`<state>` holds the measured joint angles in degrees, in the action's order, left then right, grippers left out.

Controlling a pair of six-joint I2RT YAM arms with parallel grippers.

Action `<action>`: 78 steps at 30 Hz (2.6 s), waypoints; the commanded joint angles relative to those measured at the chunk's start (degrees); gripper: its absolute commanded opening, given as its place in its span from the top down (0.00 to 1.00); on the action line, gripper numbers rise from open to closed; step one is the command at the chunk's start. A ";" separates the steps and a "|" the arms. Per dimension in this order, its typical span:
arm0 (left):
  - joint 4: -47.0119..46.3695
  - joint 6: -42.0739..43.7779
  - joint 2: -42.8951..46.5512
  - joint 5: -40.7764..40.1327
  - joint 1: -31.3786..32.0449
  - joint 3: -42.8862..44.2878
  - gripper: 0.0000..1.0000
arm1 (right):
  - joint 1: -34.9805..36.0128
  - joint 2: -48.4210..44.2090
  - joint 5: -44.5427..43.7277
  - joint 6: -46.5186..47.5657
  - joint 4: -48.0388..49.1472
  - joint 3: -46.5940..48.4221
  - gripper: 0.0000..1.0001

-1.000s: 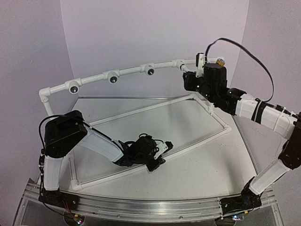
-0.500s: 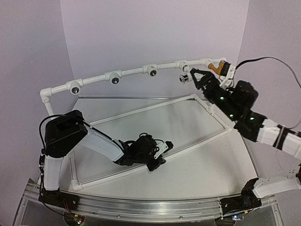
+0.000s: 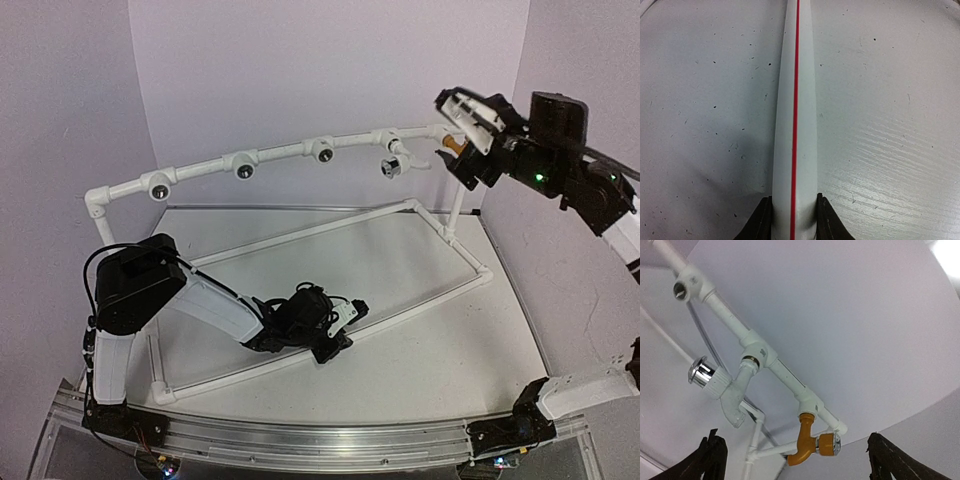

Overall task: Install the water faucets
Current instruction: Screw the water faucet onto the adaptor.

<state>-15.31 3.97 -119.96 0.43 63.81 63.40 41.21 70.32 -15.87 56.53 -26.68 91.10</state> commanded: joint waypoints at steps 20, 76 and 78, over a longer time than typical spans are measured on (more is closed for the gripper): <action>16.95 -2.44 -7.57 1.21 -0.18 -3.03 1.00 | 4.17 26.93 -31.84 11.10 23.66 3.89 0.71; 17.77 -3.39 -8.45 0.14 -0.32 -1.96 1.00 | -4.56 14.28 1.14 60.21 12.30 1.12 0.26; 17.85 -3.44 -8.45 0.12 -0.35 -1.94 1.00 | -4.59 15.27 1.70 54.16 12.62 1.60 0.42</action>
<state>-14.05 3.19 -120.40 0.34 63.70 64.55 36.32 83.83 -12.43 112.62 -19.46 89.37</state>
